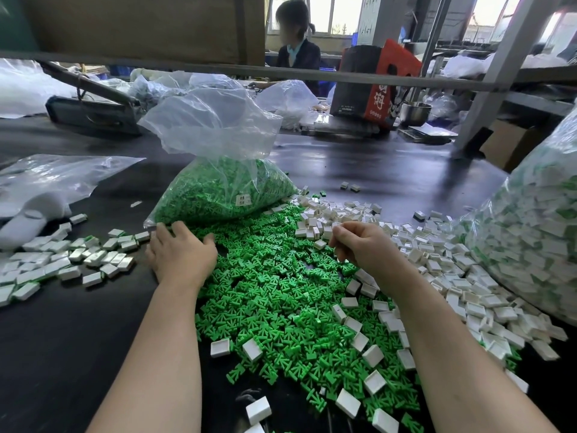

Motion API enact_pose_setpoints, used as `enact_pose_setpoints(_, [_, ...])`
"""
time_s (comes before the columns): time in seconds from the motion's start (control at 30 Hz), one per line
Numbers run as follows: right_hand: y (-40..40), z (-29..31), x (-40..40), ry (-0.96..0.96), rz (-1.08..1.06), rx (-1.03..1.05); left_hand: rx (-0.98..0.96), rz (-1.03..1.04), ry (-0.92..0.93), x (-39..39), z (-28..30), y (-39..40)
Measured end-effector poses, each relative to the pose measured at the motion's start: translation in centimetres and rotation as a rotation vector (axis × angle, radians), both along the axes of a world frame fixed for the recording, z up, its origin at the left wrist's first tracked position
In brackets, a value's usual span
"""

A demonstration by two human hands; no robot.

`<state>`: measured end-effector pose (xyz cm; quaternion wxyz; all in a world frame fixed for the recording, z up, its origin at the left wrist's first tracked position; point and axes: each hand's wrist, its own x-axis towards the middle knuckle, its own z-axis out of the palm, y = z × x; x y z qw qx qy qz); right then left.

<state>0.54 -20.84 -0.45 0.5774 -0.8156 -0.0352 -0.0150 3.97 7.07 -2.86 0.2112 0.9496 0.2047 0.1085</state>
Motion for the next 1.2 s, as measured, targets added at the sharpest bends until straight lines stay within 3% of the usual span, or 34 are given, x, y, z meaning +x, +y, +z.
enact_pose_setpoints(0.13, [0.0,0.1,0.0,-0.002,-0.002,-0.004,0.019,-0.029,0.112,0.3,-0.3,0.2])
enact_pose_setpoints(0.3, [0.0,0.3,-0.1,-0.007,0.007,0.002,-0.011,-0.041,-0.014,0.4,-0.1,0.5])
enact_pose_setpoints(0.4, [0.0,0.4,-0.2,-0.005,0.008,0.003,0.006,-0.036,0.071,0.5,-0.3,0.4])
enact_pose_setpoints(0.77, [0.0,0.5,-0.2,-0.058,-0.090,-0.091,-0.086,-0.311,0.150,0.1,0.4,-0.6])
enact_pose_setpoints(0.87, [-0.2,0.3,0.0,-0.120,-0.191,-0.259,-0.202,-0.481,0.178,-0.2,0.8,-2.3])
enact_pose_setpoints(0.97, [-0.6,0.2,0.0,-0.163,-0.277,-0.499,-0.151,-0.573,0.223,-0.2,0.9,-3.9])
enact_pose_setpoints(1.1, [-0.9,0.2,-0.1,-0.098,-0.418,-0.881,-0.233,-0.668,0.295,-0.4,1.2,-5.3])
enact_pose_setpoints(1.2, [-0.9,0.2,-0.3,0.061,-0.501,-1.050,-0.318,-0.744,0.336,-0.7,1.6,-5.9])
